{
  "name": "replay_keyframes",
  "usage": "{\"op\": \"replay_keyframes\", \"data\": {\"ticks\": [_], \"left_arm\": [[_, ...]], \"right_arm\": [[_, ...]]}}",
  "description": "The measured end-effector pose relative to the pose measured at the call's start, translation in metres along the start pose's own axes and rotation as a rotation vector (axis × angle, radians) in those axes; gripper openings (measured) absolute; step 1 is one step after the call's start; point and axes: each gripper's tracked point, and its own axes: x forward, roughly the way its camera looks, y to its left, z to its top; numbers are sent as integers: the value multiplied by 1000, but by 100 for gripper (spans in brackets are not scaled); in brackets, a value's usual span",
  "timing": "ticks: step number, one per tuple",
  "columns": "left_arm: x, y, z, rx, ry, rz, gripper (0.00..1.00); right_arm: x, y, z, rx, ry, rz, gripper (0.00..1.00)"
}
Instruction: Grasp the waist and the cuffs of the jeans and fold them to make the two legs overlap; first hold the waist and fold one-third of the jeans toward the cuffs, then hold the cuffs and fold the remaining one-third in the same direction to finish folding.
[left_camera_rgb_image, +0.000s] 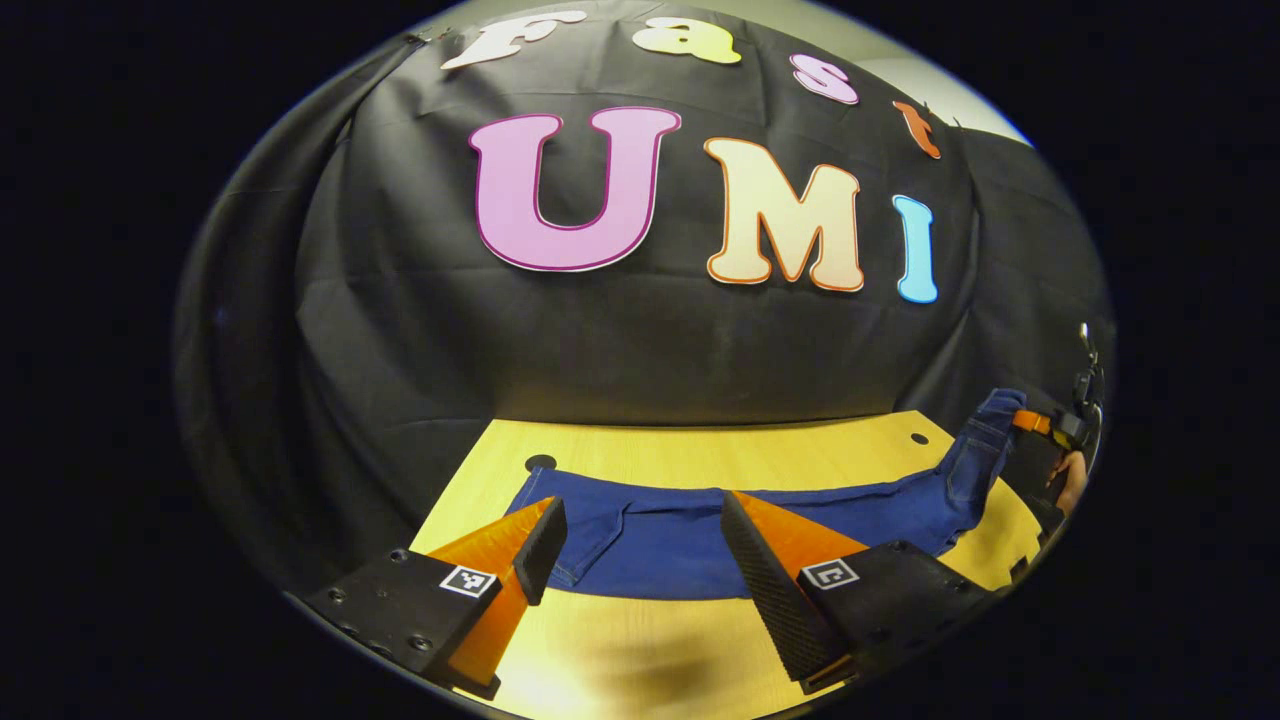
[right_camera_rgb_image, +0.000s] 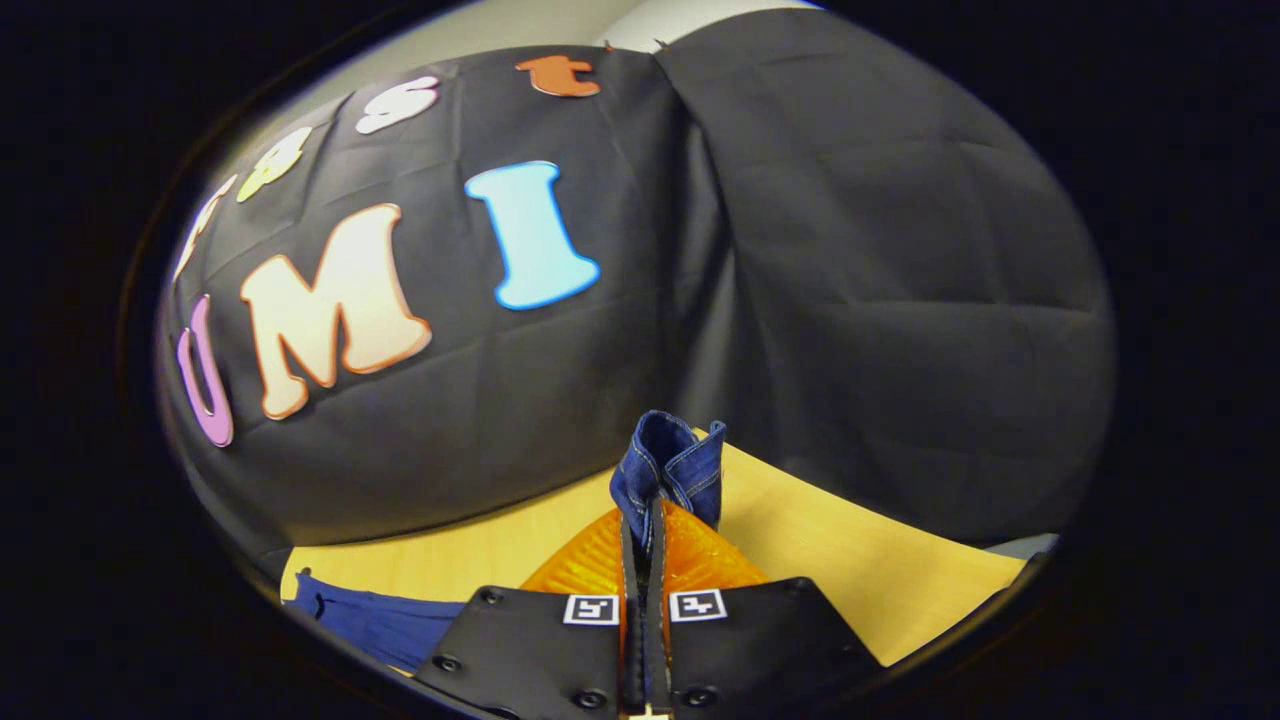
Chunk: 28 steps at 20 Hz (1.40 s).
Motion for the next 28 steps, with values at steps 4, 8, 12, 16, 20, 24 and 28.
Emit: {"op": "replay_keyframes", "data": {"ticks": [4,8,12,16,20,24,28], "left_arm": [[9,31,0,1,6,-11,95],[17,62,1,3,10,-25,95],[19,95,-7,10,26,-25,95],[17,132,-10,8,44,-10,95],[20,155,-28,13,77,-3,95],[40,158,-53,-28,135,-34,95],[73,162,-89,-52,203,-66,95]], "right_arm": [[-26,89,3,-81,-69,83,4],[-41,163,-8,-119,-88,162,4],[-47,232,-53,-125,-51,251,4],[-54,275,-121,-124,25,310,4],[-66,310,-205,-119,156,403,4],[-80,319,-272,-149,290,439,7],[-99,323,-286,-145,350,486,52]]}}
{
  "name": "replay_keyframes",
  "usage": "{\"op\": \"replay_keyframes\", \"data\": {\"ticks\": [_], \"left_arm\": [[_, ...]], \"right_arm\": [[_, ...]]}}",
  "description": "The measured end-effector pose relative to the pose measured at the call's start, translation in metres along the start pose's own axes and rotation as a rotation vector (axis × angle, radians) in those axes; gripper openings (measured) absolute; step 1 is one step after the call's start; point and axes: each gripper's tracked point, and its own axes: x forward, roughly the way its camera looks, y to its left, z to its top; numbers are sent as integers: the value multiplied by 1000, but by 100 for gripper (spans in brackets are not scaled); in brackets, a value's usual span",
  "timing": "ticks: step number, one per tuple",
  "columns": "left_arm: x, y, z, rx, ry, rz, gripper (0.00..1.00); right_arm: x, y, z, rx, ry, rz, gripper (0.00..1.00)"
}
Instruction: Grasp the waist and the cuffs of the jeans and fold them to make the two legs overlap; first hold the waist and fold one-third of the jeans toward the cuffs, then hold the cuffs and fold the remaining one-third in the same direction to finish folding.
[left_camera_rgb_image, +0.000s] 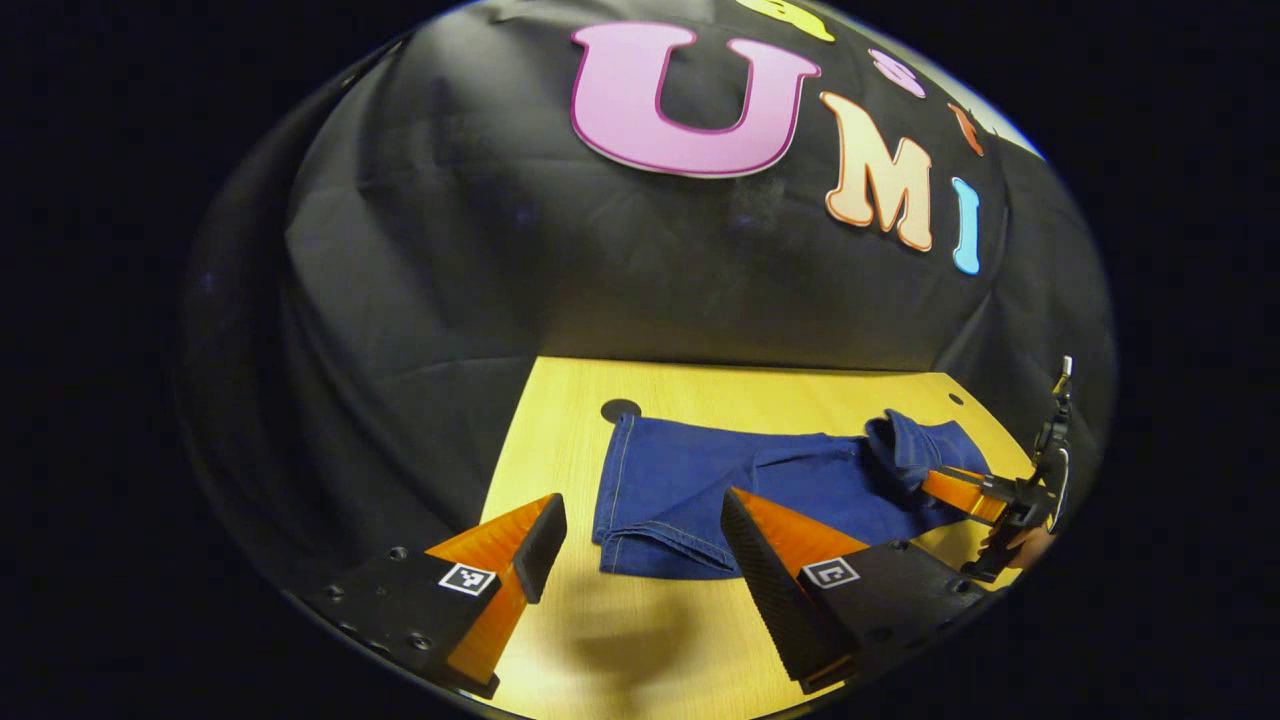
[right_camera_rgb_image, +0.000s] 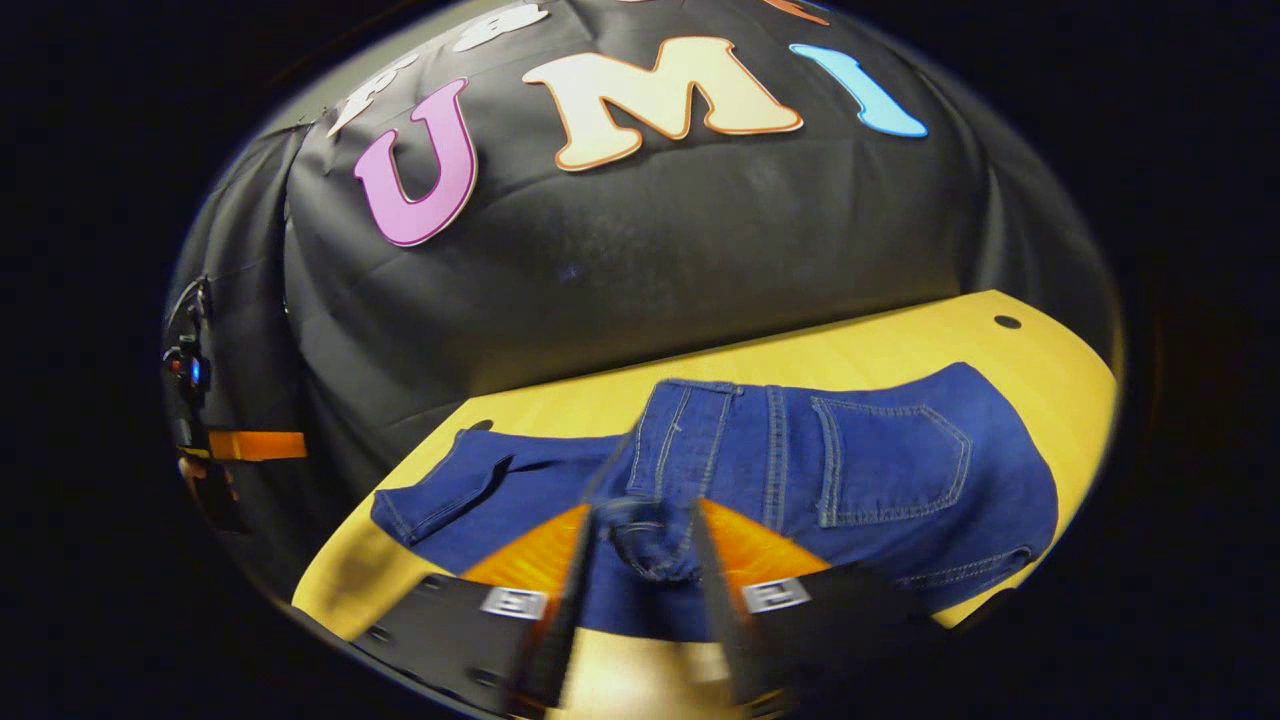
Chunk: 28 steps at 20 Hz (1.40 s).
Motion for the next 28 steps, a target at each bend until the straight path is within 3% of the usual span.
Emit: {"op": "replay_keyframes", "data": {"ticks": [2,3,4,12,16,17,18,19,21,23,25,28], "left_arm": [[22,5,-15,-7,45,-6,95],[32,8,-24,-11,63,-7,95],[42,13,-30,-15,81,-8,96],[100,17,-85,45,249,-62,93],[104,6,-82,122,235,-85,95],[107,0,-86,128,247,-96,85],[107,-7,-83,124,231,-126,81],[107,-21,-85,99,230,-171,58],[106,-19,-83,72,217,-160,11],[104,-20,-83,26,261,-129,0],[100,-27,-66,-27,234,-113,0],[77,-52,-25,-55,156,-143,0]], "right_arm": [[-14,-7,7,-48,-11,-22,96],[-19,-10,10,-66,-8,-29,93],[-25,-13,10,-84,-5,-38,98],[-66,-56,19,-140,8,-151,98],[-81,-62,13,-169,19,-175,98],[-83,-63,12,-174,20,-180,98],[-86,-64,12,-176,24,-184,98],[-88,-65,13,-176,26,-188,98],[-94,-64,17,-174,20,-186,98],[-103,-63,26,-189,-1,-173,98],[-111,-68,32,-210,-23,-166,94],[-128,-78,38,-208,-42,-153,98]]}}
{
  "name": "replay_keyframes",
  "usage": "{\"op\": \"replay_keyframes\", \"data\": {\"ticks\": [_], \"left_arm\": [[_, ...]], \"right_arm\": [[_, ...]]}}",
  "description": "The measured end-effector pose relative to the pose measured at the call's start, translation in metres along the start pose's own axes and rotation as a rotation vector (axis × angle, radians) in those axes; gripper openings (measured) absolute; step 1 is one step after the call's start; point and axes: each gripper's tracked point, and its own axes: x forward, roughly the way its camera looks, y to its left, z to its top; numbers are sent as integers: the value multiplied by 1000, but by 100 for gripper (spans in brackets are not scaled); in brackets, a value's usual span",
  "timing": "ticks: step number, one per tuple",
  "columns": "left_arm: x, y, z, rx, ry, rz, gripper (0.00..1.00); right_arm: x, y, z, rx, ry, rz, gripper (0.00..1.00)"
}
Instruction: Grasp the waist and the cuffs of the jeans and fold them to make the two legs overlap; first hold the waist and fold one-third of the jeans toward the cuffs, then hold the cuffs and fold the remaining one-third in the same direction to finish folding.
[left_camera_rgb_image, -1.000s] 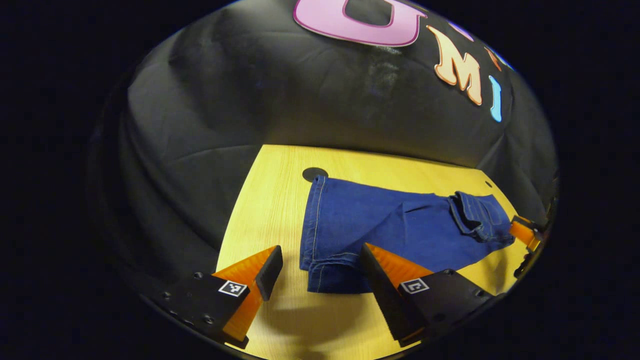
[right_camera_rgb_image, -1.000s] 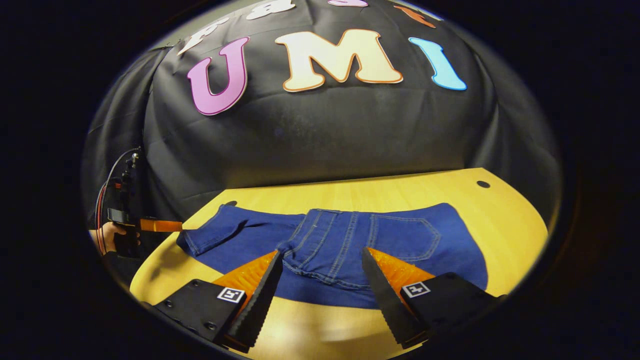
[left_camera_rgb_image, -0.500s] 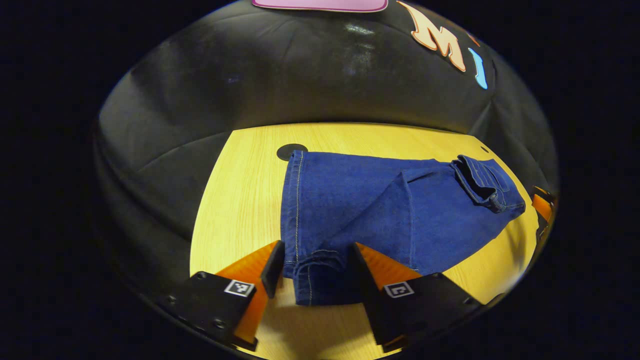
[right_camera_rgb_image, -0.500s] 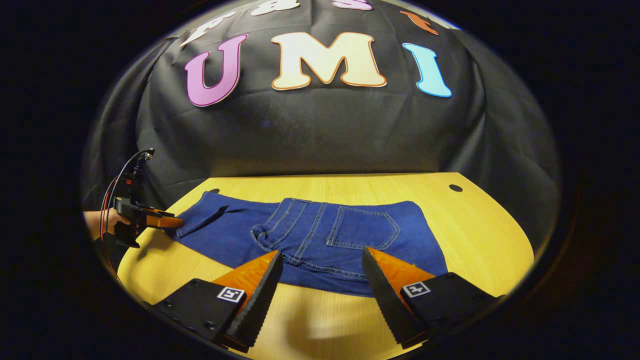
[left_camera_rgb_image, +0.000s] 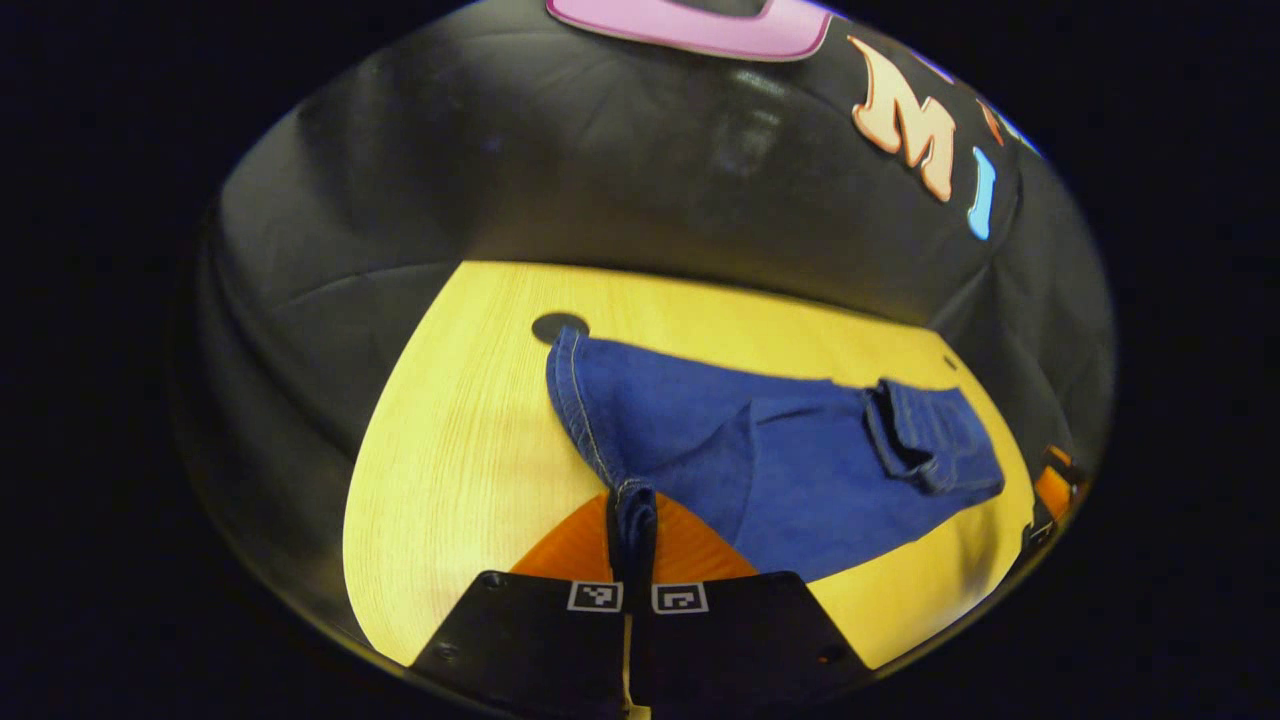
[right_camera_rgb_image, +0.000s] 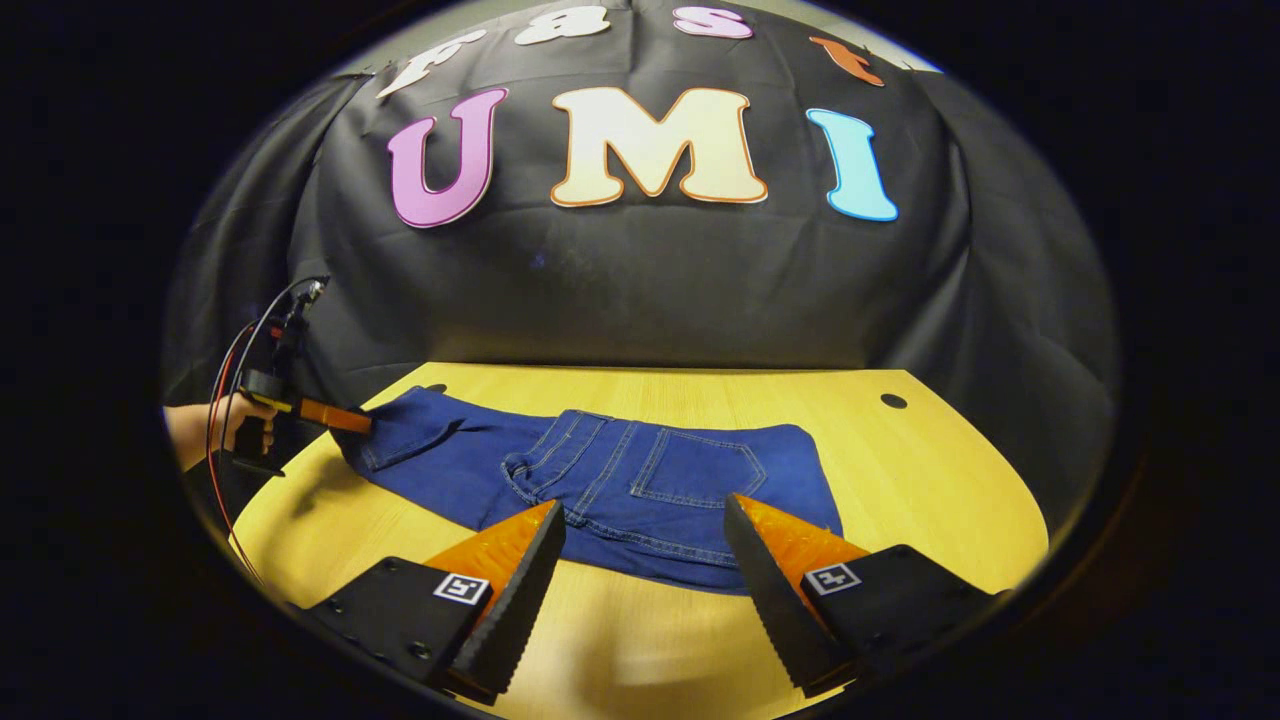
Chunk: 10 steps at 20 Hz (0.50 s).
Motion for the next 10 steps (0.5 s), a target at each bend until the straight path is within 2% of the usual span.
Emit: {"op": "replay_keyframes", "data": {"ticks": [4,5,6,7,9,10], "left_arm": [[-17,-53,40,34,-53,-27,0],[-19,-71,51,31,-73,-39,0],[-21,-91,62,27,-87,-56,0],[-24,-106,74,24,-116,-71,0],[-26,-139,90,21,-145,-99,0],[-27,-156,96,27,-156,-110,0]], "right_arm": [[-13,-22,2,16,-4,21,98],[-16,-27,4,19,-6,28,94],[-19,-33,4,21,-7,34,94],[-22,-39,5,25,-8,39,98],[-28,-52,8,36,-14,51,98],[-30,-58,10,38,-18,57,94]]}}
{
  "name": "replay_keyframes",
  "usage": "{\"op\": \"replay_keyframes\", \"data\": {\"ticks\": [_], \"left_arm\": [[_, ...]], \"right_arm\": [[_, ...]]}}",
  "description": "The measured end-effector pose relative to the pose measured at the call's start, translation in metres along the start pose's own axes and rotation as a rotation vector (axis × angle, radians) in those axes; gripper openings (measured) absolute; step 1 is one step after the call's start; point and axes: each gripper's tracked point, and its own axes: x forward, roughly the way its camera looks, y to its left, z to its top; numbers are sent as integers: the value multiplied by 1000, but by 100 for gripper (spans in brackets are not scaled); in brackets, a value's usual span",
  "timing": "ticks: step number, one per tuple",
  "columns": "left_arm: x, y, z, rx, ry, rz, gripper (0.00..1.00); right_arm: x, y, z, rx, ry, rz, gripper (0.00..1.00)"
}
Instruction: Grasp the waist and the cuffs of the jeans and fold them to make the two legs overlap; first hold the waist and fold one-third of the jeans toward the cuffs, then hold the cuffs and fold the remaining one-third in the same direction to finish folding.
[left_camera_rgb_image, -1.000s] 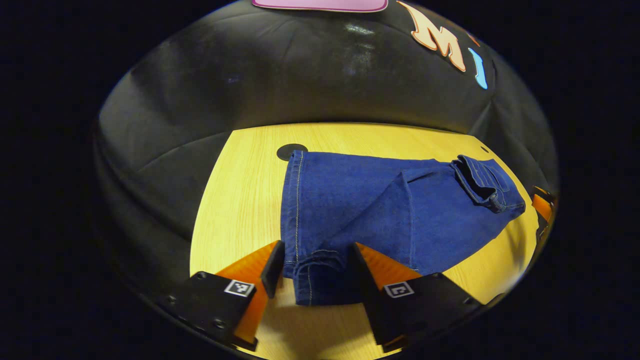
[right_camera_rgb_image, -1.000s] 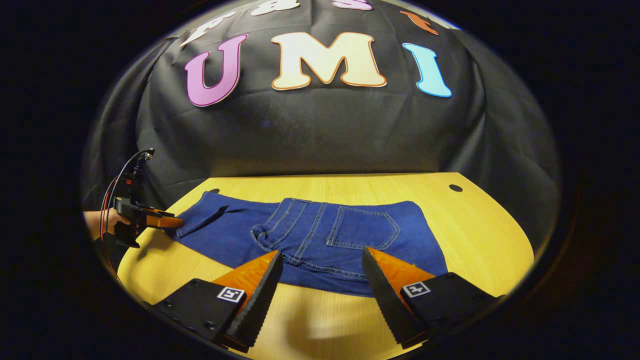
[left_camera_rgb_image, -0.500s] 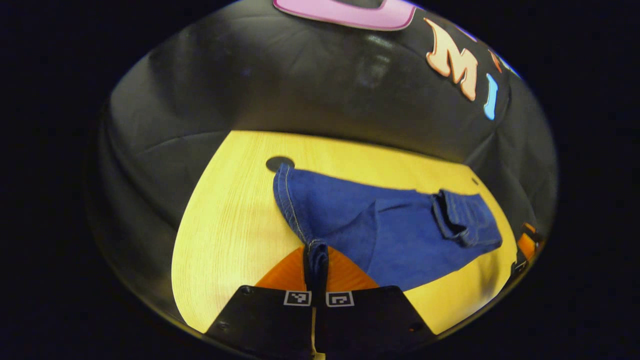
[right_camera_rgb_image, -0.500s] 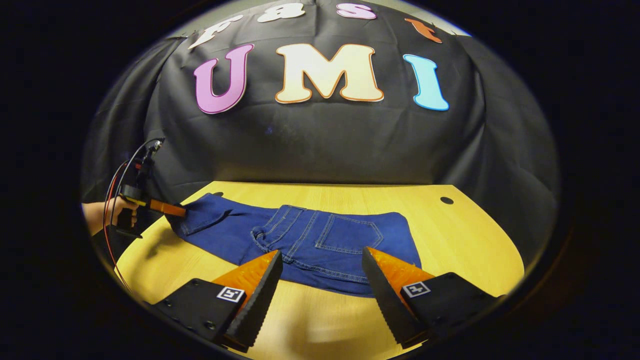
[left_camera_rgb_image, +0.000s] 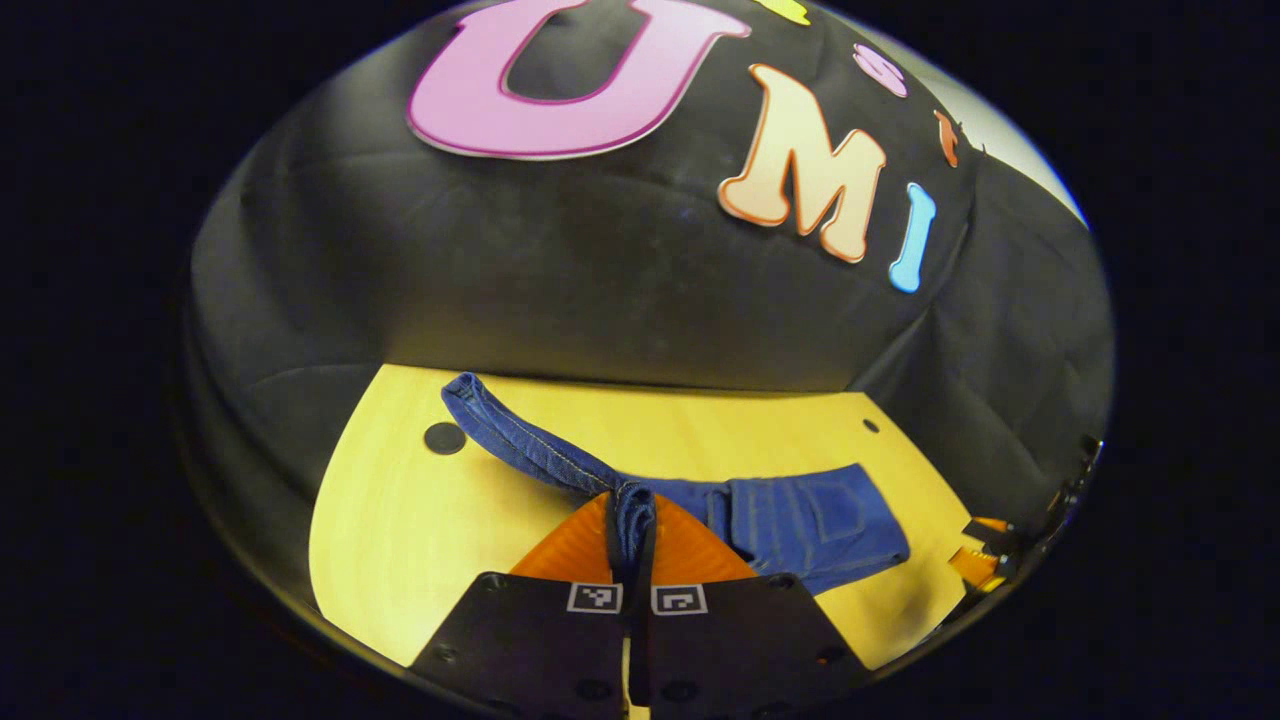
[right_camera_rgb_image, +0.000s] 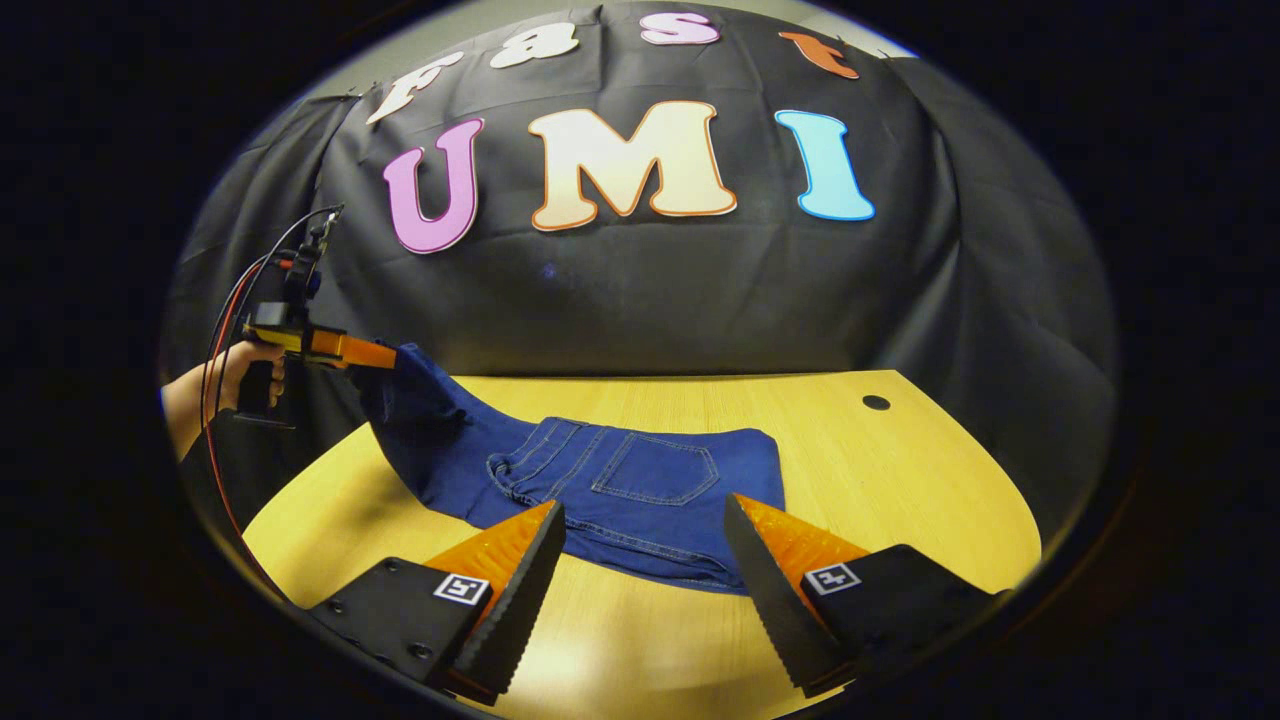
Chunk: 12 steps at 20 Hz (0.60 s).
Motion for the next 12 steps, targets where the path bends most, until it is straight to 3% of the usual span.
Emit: {"op": "replay_keyframes", "data": {"ticks": [1,12], "left_arm": [[4,-15,5,11,-10,-9,0],[52,-182,-19,86,28,-164,0]], "right_arm": [[-3,-7,2,-1,-4,4,98],[-41,-98,-4,19,-22,-28,98]]}}
